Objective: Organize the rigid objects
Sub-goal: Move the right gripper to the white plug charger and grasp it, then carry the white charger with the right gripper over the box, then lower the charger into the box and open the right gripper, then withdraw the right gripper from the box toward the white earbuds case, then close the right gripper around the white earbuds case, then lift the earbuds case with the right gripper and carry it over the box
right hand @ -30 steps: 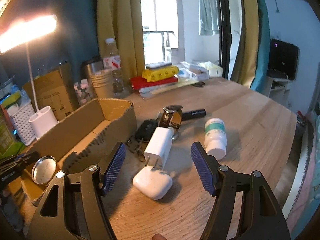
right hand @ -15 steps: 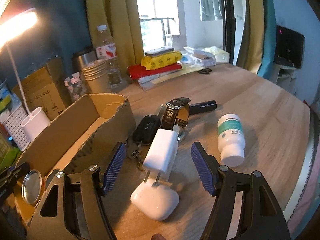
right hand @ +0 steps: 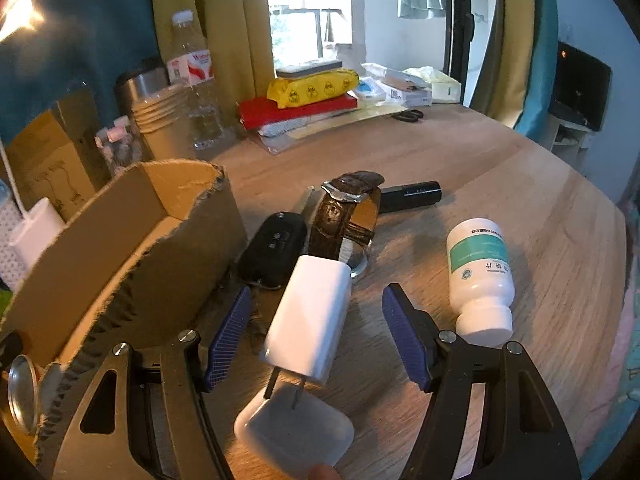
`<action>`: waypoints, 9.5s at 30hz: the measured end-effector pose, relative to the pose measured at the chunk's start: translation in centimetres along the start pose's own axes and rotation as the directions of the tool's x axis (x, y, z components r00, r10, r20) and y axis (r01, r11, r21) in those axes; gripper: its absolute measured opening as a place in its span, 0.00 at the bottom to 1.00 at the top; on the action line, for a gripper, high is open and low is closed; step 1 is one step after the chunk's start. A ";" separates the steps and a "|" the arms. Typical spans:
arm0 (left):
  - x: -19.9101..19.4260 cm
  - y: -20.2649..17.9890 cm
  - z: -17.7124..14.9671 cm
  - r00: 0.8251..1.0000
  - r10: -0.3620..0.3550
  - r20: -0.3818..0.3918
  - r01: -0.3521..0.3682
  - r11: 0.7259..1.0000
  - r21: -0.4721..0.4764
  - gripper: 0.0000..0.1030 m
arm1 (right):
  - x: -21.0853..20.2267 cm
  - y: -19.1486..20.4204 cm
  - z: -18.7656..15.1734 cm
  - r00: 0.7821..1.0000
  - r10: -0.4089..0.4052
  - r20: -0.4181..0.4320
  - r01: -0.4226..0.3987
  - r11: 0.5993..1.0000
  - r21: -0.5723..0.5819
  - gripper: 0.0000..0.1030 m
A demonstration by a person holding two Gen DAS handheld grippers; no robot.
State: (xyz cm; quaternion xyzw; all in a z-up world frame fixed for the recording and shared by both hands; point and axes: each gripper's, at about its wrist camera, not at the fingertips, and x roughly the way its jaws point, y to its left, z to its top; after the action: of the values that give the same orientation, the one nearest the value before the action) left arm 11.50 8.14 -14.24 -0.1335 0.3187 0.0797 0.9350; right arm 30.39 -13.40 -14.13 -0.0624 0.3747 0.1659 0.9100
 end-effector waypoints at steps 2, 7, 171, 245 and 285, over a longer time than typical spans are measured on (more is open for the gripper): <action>0.0 0.0 0.0 1.000 0.000 -0.002 0.000 1.000 0.000 0.15 | 0.2 0.0 0.0 1.000 0.005 -0.005 -0.005 1.000 -0.004 0.60; -0.1 -0.3 0.0 1.000 0.002 0.000 -0.002 1.000 0.017 0.15 | 0.8 -0.2 0.0 0.999 0.013 -0.031 -0.013 1.000 0.011 0.40; -0.7 -1.4 -0.3 0.999 0.027 0.023 -0.029 0.998 0.047 0.15 | -11.7 5.6 -0.3 0.972 0.097 0.213 -0.069 0.988 -0.135 0.54; -1.0 -2.0 -0.5 0.993 0.111 0.045 -0.115 0.989 0.089 0.15 | -3.6 2.3 -4.6 1.000 -0.009 0.019 0.011 0.996 -0.089 0.34; -1.2 -2.4 -0.5 0.993 0.108 0.046 -0.112 0.989 0.093 0.15 | -5.4 2.1 -5.6 1.000 0.008 0.004 -0.008 0.995 -0.097 0.50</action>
State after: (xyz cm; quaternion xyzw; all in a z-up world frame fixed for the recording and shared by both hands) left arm 10.86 5.60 -13.38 -0.0693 0.3099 0.1185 0.9408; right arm 22.41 -14.09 -14.30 -0.1046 0.3645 0.1877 0.9061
